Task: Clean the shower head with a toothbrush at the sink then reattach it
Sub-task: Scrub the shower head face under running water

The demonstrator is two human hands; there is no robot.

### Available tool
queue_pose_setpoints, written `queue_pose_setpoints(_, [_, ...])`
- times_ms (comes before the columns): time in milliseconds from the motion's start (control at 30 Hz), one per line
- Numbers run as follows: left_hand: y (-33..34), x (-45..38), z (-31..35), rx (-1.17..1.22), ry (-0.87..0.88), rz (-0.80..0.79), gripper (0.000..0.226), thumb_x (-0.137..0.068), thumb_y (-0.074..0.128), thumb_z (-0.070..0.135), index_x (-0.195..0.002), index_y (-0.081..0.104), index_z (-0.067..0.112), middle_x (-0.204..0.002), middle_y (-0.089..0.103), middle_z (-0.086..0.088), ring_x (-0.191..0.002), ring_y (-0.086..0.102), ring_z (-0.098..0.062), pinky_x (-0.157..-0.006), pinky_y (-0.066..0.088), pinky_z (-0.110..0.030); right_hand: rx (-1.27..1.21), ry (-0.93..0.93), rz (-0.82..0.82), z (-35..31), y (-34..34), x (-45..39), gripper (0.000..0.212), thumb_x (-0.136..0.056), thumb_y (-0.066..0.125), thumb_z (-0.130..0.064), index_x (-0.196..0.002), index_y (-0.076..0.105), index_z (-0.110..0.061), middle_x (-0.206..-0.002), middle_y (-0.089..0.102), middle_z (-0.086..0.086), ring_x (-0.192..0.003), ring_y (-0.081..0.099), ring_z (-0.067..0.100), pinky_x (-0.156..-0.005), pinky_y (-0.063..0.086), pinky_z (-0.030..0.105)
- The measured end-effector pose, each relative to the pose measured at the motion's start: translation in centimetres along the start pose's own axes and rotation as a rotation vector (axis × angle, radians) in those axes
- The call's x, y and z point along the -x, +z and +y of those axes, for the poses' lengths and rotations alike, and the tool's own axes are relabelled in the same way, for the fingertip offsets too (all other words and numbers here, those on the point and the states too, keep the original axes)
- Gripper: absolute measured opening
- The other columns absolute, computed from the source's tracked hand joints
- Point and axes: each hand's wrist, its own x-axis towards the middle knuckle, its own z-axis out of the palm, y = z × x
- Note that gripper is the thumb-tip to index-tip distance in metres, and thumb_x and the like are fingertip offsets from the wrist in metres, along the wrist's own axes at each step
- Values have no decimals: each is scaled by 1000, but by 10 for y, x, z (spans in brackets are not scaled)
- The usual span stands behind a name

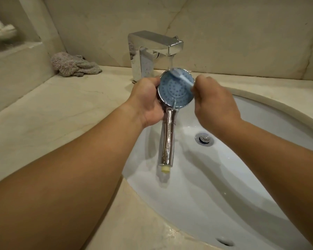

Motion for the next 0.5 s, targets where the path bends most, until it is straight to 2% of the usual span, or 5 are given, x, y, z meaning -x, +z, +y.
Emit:
queue_pose_setpoints(100, [0,0,-1,8,-8,-5,51,-106,34,35,-134,62,3,-130,70,-19,-119,68,-36,-91,59,-47,40,-76,-47,-4,4,5,14,-97,43,-16,-89,35,-24,-87,46,3,-64,42,27,-52,32,33])
queue_pose_setpoints(200, [1,3,1,31,-9,1,48,-106,36,33,-133,64,4,-127,71,-18,-110,72,-33,-73,64,-42,-66,102,20,-3,-4,-2,14,-97,40,-15,-85,36,-22,-83,46,2,-64,40,24,-51,27,31])
queue_pose_setpoints(300, [3,5,1,41,-15,11,50,-106,32,29,-133,63,1,-123,73,-19,-96,75,-31,-67,64,-41,34,-95,-90,-10,2,10,7,-98,44,-15,-93,42,-20,-87,43,1,-58,33,20,-49,21,29])
queue_pose_setpoints(433, [3,3,2,59,-3,14,50,-106,31,31,-134,63,4,-128,70,-20,-114,70,-34,-82,63,-43,-51,71,7,-3,0,0,13,-98,41,-17,-88,35,-23,-83,42,-1,-62,39,23,-51,26,32])
queue_pose_setpoints(500, [1,3,2,62,-7,13,52,-106,30,33,-136,62,5,-130,69,-21,-118,68,-36,-82,63,-45,2,-15,-17,-3,0,5,11,-99,41,-18,-90,37,-23,-84,41,-1,-61,38,24,-52,28,32])
